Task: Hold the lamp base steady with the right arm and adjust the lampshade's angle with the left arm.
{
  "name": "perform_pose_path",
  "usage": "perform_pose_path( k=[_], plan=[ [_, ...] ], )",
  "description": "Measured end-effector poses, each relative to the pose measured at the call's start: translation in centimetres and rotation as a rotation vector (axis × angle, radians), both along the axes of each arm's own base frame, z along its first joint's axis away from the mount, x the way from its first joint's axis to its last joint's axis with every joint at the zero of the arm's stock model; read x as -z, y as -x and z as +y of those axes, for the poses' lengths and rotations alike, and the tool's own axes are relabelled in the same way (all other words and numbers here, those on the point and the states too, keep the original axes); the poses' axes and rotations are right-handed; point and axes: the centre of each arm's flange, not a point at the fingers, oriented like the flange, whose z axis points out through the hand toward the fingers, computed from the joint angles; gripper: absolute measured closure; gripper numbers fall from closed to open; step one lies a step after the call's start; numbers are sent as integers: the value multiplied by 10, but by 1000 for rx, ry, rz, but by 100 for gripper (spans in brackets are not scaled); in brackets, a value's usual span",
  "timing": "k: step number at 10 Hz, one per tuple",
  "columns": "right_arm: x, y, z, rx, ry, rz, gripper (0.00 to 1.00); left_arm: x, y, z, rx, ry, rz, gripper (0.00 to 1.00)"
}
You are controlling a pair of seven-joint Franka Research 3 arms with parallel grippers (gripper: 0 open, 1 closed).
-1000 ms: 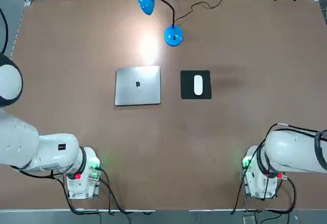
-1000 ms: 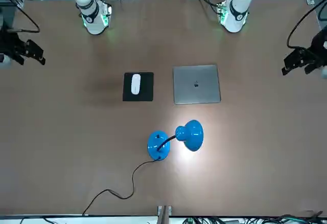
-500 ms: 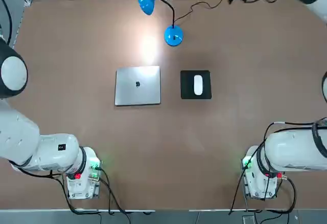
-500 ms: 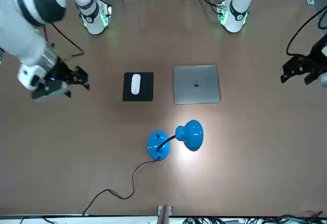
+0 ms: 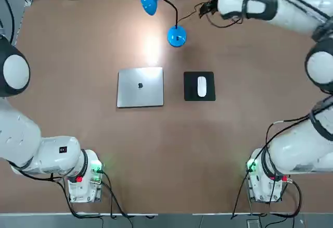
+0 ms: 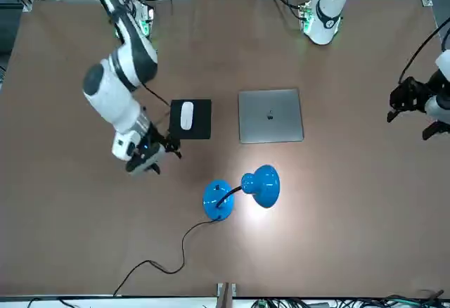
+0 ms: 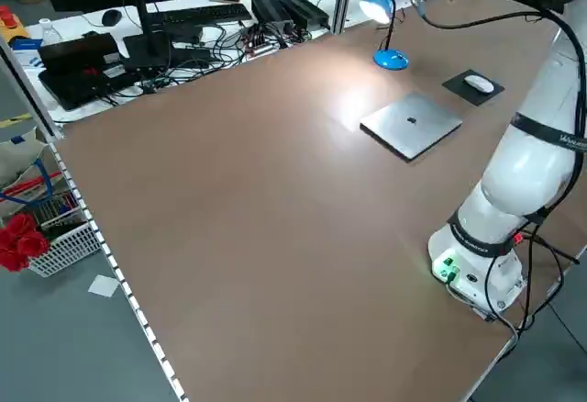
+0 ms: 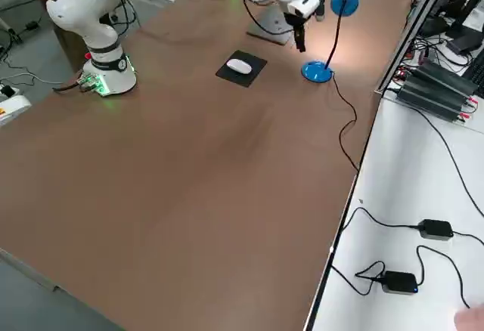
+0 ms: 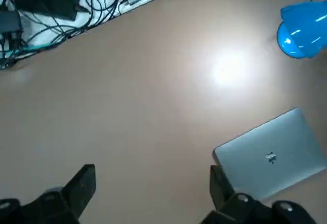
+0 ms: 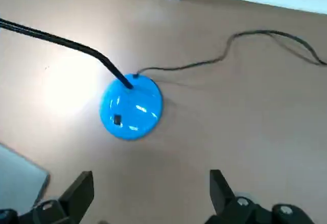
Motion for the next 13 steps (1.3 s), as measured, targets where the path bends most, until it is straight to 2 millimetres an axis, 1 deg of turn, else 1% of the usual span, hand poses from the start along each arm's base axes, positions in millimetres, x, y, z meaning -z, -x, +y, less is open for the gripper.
perform_pose_path(
  k=[1,2,3,4,5,7,8,9,11,12,13],
  plan=[
    [39,-3,15,-45,-4,-70,0,2,-2,-7,32,0,-5,1],
    [70,-6,28,-81,-18,-107,2,4,-4,-18,84,-1,-18,1],
    [88,-12,45,-103,-36,-116,3,5,-5,-33,140,-1,-29,1],
    [94,-19,61,-113,-55,-122,3,8,-5,-47,178,8,-28,1],
    [99,-26,73,-118,-67,-130,3,13,-6,-59,198,57,-16,1],
    [116,-37,94,-130,-47,-158,4,29,-13,-72,258,138,8,0],
    [125,-41,104,-135,-42,-167,4,39,-19,-86,328,153,9,0],
    [135,-46,110,-133,-46,-172,6,47,-26,-108,411,166,0,0],
    [155,-54,119,-128,-52,-177,15,52,-32,-154,533,194,-53,0],
    [163,-56,121,-127,-52,-180,22,56,-34,-172,564,211,-71,0],
    [166,-57,124,-127,-53,-184,28,63,-38,-185,606,230,-90,0]
  ],
)
